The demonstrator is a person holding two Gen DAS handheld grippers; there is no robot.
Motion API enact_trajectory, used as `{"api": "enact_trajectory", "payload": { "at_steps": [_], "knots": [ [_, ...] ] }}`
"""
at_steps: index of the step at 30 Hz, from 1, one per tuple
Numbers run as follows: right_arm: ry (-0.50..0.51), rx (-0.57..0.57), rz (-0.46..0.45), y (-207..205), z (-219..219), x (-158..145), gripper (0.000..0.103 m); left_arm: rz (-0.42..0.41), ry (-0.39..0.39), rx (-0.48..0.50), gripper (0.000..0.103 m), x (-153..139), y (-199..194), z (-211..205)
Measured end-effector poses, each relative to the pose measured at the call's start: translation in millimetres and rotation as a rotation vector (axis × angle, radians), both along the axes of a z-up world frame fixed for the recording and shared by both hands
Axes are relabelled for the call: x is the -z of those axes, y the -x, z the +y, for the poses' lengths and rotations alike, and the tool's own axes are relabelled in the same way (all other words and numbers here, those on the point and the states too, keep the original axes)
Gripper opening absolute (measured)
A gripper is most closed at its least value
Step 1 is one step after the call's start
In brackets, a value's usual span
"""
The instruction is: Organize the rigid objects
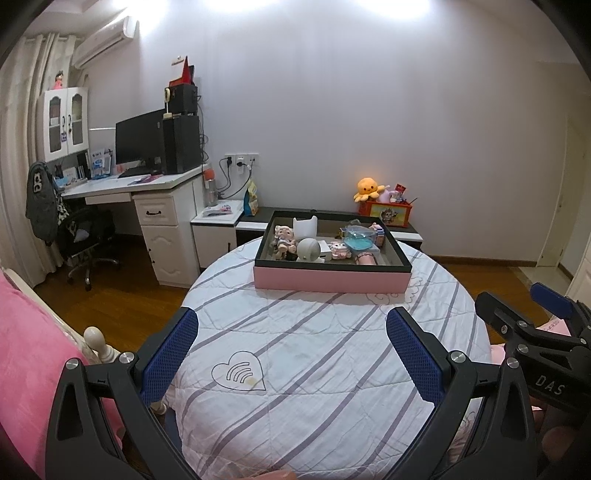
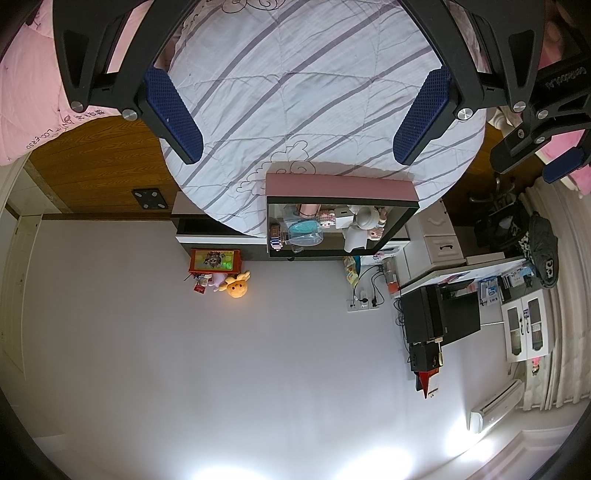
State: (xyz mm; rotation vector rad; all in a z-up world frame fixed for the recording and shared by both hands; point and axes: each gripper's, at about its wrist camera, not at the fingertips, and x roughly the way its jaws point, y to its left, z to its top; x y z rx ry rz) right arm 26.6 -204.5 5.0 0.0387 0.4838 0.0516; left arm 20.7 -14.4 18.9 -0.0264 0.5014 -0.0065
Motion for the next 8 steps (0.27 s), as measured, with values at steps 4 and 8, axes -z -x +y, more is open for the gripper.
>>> {"api": "enact_trajectory", "payload": {
  "at_steps": [4, 8],
  "knots": [
    [0.001, -0.002, 0.002, -0.2, 1.1, 1.3, 0.103, -0.007, 0.000, 0.003, 0.103, -0.2, 0.5, 0.3],
    [0.001, -0.003, 0.003, -0.4, 1.4, 2.0, 0.103, -0.031, 0.001, 0.002, 0.103, -2.8, 3.1, 3.3]
  ]
}}
